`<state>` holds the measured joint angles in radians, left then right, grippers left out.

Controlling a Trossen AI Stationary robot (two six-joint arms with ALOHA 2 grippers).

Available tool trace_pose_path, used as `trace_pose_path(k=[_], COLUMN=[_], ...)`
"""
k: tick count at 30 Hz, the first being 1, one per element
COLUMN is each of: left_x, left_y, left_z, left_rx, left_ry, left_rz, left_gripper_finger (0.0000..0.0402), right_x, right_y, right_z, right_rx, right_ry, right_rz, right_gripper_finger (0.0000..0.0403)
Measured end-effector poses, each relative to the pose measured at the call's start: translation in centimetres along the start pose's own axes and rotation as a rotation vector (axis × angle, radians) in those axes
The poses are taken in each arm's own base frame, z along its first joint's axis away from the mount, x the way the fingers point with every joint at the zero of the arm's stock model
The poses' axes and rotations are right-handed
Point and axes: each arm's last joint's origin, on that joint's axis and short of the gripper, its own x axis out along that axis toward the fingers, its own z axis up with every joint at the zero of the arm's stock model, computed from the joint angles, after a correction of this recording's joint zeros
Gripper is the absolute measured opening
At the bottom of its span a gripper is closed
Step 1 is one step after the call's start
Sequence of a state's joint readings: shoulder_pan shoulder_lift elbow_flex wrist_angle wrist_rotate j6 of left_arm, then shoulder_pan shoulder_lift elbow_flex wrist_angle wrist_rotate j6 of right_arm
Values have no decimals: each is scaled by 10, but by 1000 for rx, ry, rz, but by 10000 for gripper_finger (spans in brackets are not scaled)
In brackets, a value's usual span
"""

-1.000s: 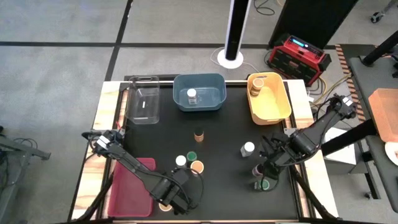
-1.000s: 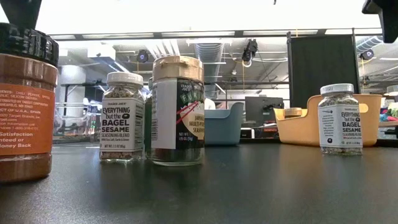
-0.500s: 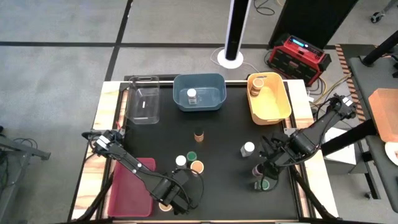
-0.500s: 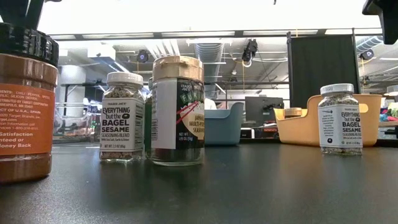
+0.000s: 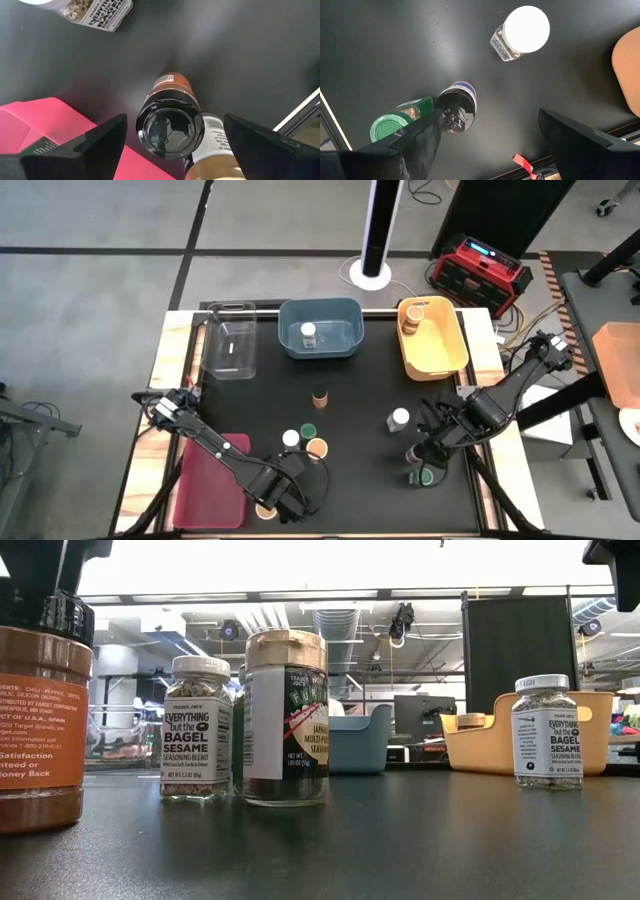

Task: Sort spices by type
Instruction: Put the bottom black seasoning bottle into the transparent bin

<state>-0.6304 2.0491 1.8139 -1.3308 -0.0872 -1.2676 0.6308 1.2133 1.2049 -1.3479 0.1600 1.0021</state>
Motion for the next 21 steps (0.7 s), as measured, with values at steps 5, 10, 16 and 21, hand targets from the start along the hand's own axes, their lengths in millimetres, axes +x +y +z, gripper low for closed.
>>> trace_pose_path(k=[5,10,16,21], left_x=[2,9,15,17], left_y=[1,3,2,3], left_z=[1,1,1,1], left_rx=[11,12,21,22], left_ry=[2,7,1,4], left_rz=[5,23,4,12], left_gripper_finger=[311,311,311,311], right_x=[0,2,3,4], right_y=[0,0,0,-1], right_z=[0,-1,-1,-1], right_rx=[0,-1,-1,5], right_ry=[0,3,5,6], right_rz=[-1,-4,-7,-10], right_gripper_finger=[326,325,325,325])
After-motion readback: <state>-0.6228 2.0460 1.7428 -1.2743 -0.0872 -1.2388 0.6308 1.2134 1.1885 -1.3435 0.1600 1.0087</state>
